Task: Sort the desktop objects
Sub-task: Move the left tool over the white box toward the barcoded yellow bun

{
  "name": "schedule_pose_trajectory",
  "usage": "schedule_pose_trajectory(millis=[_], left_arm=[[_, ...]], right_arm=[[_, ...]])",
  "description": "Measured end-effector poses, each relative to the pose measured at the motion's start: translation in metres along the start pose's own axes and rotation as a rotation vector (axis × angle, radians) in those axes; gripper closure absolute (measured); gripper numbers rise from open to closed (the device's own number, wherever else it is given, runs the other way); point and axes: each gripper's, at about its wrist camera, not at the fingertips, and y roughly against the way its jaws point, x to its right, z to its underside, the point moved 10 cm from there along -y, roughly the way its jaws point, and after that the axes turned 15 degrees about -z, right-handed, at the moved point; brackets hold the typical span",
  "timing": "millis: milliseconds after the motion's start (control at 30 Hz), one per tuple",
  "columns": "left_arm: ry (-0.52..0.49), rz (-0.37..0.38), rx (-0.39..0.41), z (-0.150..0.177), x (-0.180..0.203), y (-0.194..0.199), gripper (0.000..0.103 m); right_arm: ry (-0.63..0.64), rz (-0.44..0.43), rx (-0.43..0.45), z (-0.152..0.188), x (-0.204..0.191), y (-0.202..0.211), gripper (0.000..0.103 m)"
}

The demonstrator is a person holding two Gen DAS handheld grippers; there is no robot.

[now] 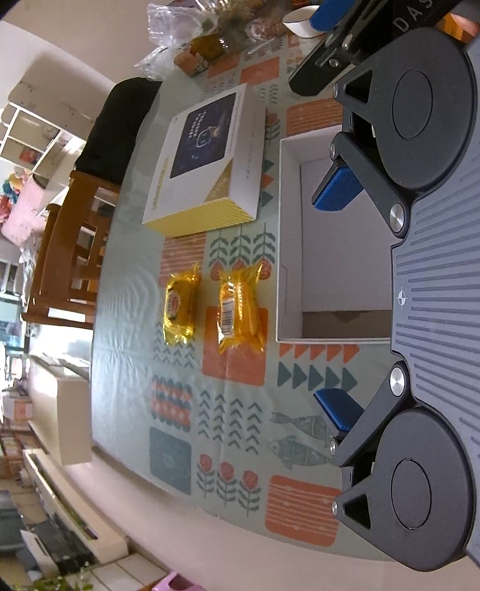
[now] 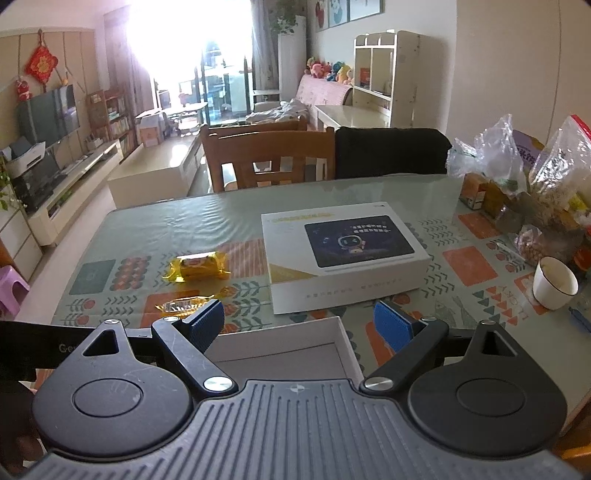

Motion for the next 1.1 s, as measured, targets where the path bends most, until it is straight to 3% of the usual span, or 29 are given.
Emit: schedule_pose_trajectory(millis=[667,900,933,1033,1100], left_arm=[[0.059,-0.031,-0.022,-0.041,0.017,-0.033,0.0],[0.07,-0.042,-0.098,-0.036,0.031,-0.059,0.0],[0.081,-0.08,-0.087,-0.042,0.032,-0.061,0.0],[0.093,-0.084,-0.087,-0.05,0.03,-0.066,0.0],[0.101,-0.087,-0.087,-0.056,0.029,-0.069,0.0]], right_arm=[[-0.006,0.002,-0.029,-0.038,0.033,-0.042,0.0],[-0.007,0.051,-0.019,-0.029,0.049,-0.061,0.0],[-0.007,0.059,-0.018,-0.027,0.051,-0.064,0.0],[-0.008,0.08,-0.013,-0.024,0.058,-0.072,0.0],[-0.066,0.045,-0.067,-0.011,0.065,-0.084,0.0]])
